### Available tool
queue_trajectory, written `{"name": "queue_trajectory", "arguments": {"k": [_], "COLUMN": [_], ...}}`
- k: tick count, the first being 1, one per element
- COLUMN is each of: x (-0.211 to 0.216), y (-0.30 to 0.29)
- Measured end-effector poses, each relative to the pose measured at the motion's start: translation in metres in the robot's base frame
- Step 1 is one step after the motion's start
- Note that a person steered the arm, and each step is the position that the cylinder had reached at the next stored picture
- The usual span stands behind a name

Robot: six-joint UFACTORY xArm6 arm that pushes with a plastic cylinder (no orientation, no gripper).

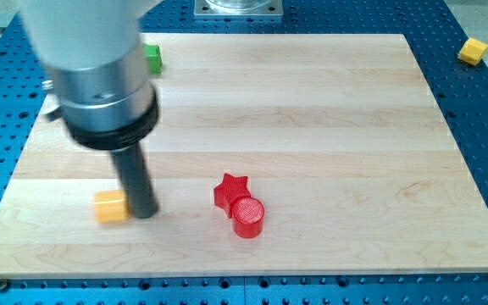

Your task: Slide the red star to the bottom right of the yellow heart

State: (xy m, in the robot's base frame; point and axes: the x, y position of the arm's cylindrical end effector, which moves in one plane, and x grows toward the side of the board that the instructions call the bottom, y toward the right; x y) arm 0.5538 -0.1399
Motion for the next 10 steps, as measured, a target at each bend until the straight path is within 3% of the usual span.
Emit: {"name": "queue_trajectory", "arguments": {"k": [1,2,3,4,5,6,7,8,9,10], "x": [-0.002,-0.037,-0.109,-0.123,-0.065,-0.021,-0.021,-0.006,-0.042,0.009], "y": [-0.038,-0.045,0.035,0.166,0.231,0.164,0.095,-0.017,0.023,0.018]}}
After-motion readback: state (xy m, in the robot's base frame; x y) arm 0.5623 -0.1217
